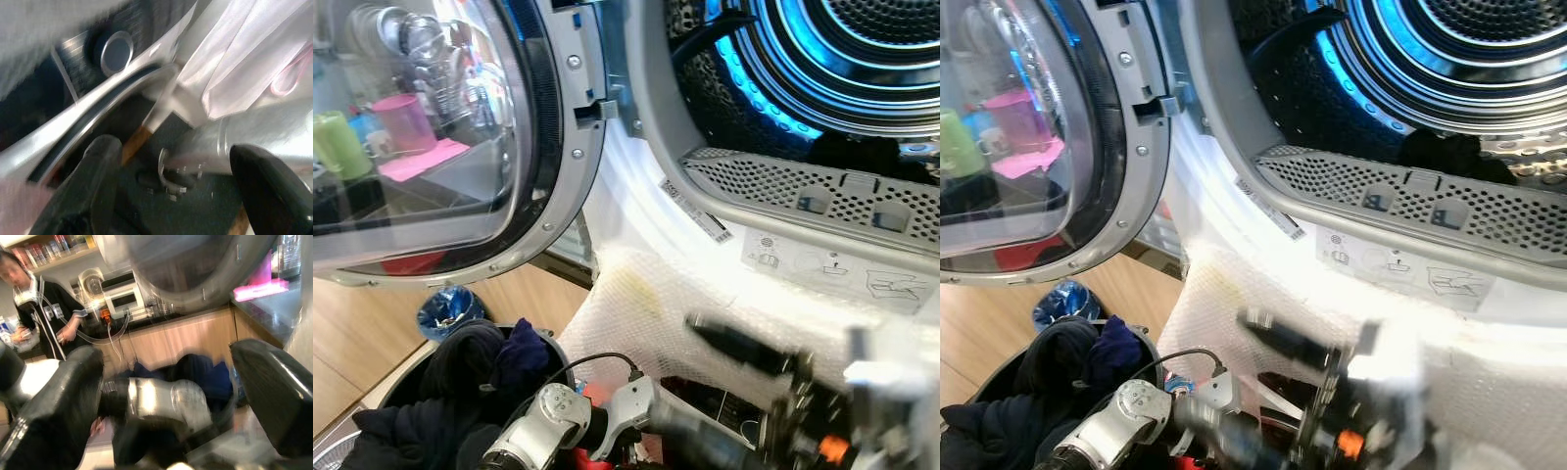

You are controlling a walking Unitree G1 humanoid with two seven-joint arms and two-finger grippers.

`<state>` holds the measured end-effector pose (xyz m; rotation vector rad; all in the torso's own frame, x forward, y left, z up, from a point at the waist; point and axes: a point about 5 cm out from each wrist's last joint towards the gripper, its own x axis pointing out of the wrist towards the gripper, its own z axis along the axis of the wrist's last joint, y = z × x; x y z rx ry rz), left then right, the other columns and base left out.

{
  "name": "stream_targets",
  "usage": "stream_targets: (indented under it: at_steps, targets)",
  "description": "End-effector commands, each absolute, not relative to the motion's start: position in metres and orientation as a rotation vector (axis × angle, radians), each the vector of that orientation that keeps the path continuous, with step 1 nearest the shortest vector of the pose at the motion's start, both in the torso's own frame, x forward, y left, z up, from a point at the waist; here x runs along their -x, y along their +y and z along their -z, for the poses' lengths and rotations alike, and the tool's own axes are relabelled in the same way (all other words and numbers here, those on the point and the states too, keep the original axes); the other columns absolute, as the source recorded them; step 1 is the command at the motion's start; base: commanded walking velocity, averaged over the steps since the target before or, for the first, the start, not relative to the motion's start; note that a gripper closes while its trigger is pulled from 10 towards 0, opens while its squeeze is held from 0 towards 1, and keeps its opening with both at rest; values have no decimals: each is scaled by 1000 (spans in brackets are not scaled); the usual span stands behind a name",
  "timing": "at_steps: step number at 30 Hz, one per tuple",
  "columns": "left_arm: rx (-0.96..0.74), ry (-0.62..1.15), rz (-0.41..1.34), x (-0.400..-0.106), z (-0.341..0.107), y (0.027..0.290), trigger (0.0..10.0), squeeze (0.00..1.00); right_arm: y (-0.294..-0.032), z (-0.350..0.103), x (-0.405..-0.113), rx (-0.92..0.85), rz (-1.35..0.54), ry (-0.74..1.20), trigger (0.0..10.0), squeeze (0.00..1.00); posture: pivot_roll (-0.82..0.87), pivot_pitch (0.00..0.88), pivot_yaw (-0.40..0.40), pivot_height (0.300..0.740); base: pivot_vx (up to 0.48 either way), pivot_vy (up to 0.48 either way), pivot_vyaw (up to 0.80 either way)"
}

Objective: Clothes washing

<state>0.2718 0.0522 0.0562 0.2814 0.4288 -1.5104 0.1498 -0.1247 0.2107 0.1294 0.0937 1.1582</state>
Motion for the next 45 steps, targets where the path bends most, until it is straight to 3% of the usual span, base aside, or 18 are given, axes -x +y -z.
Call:
stream_targets:
  at_steps: [1,6,16,23,31,38,45]
  targets:
    - [-294,470,1549,-267,-57,64,10000,0,-131,-190,-158,-163,-1075,131,10000,0,-49,90,109,740,0,0,0]
    - [-409,537,1644,-259,-65,87,10000,0,-149,-167,-169,-265,-895,121,10000,0,-39,94,106,740,0,0,0]
    - [-492,492,1639,-267,-110,107,10000,0,-168,-89,-181,-205,-593,221,10000,0,-10,100,108,740,0,0,0]
    - [-463,418,1688,-271,-149,103,10000,0,-215,7,-176,-185,-86,497,10000,0,15,101,110,740,0,0,0]
    - [-562,509,1707,-267,-167,136,10000,0,-216,80,-137,-259,289,799,10000,0,50,102,117,740,0,0,0]
    - [-751,694,1685,-263,-153,170,10000,0,-203,98,-121,-308,403,902,10000,0,69,98,122,740,0,0,0]
    - [-850,738,1664,-260,-141,177,10000,0,-199,101,-121,-319,414,908,10000,0,71,95,117,740,0,0,0]
